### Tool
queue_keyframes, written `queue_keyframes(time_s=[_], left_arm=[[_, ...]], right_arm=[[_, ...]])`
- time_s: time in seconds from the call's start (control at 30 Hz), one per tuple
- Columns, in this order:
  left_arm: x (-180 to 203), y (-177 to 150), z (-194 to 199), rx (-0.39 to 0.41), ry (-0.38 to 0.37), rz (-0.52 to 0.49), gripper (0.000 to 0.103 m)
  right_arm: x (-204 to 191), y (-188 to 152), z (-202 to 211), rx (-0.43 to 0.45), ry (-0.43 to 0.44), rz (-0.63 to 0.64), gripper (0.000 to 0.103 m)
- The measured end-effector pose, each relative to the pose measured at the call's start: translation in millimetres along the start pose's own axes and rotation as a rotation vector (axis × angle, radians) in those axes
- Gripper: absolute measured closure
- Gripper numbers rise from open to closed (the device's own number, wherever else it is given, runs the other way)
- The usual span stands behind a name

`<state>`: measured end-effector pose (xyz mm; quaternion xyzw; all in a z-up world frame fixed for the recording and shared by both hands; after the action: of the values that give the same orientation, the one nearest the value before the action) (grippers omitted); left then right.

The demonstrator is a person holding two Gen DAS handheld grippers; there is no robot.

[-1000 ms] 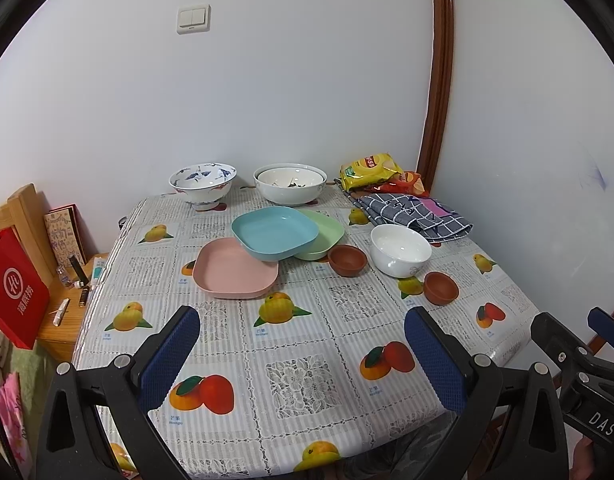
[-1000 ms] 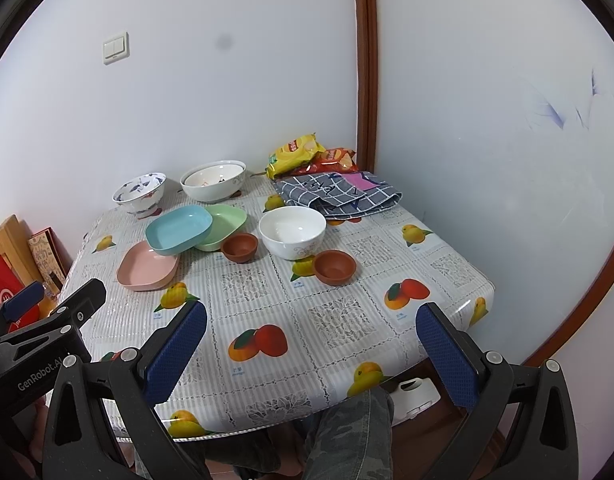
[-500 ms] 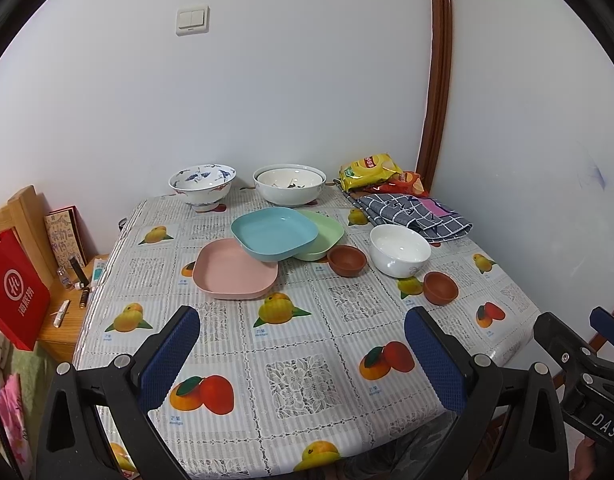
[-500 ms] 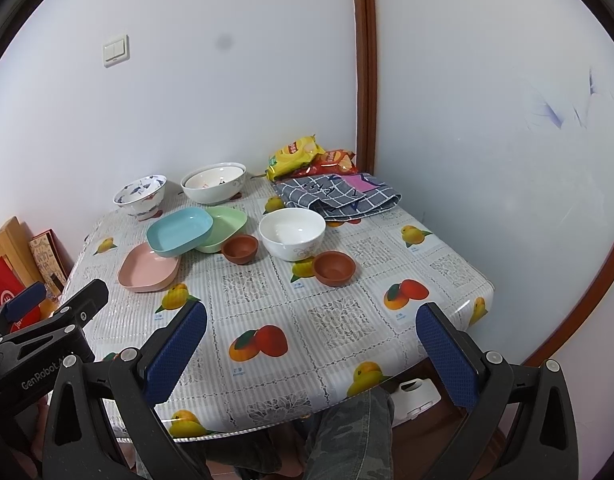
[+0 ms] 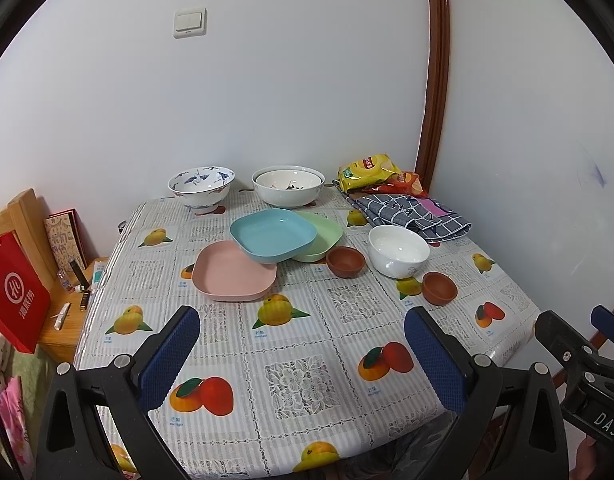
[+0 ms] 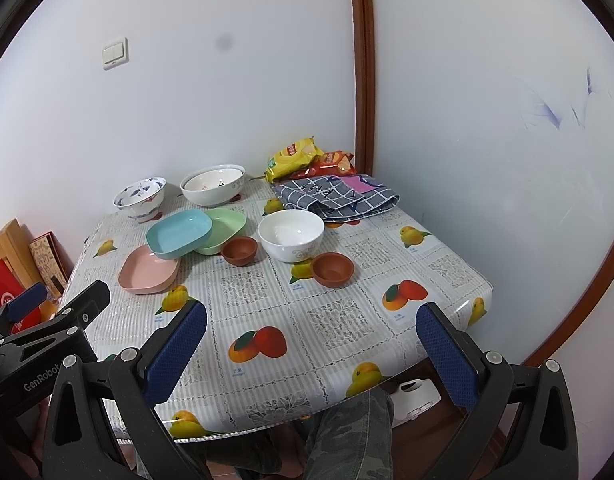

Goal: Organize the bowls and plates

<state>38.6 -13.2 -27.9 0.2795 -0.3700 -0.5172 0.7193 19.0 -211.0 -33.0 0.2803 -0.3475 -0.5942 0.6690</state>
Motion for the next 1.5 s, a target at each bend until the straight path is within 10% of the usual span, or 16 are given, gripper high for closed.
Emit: queue_keyframes(time_s=[1.5], left_arm=[[-3,37,-79,-0.059,0.046,-0.018,0.0]], right_arm=[[-29,30,-95,-0.073,0.036,0.045,0.0]])
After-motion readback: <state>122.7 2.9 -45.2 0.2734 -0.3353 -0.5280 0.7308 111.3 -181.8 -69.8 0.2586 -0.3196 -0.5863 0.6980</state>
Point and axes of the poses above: each gripper's, at about its wrist camera, not at the fingertips, and z roughly against the way its jaws point, x to its right, y to its top, the point moved 7 cm from there along -z, roughly the way its jaws point, and after that the axes turned 14 degrees about z, right-handed, at the moved point
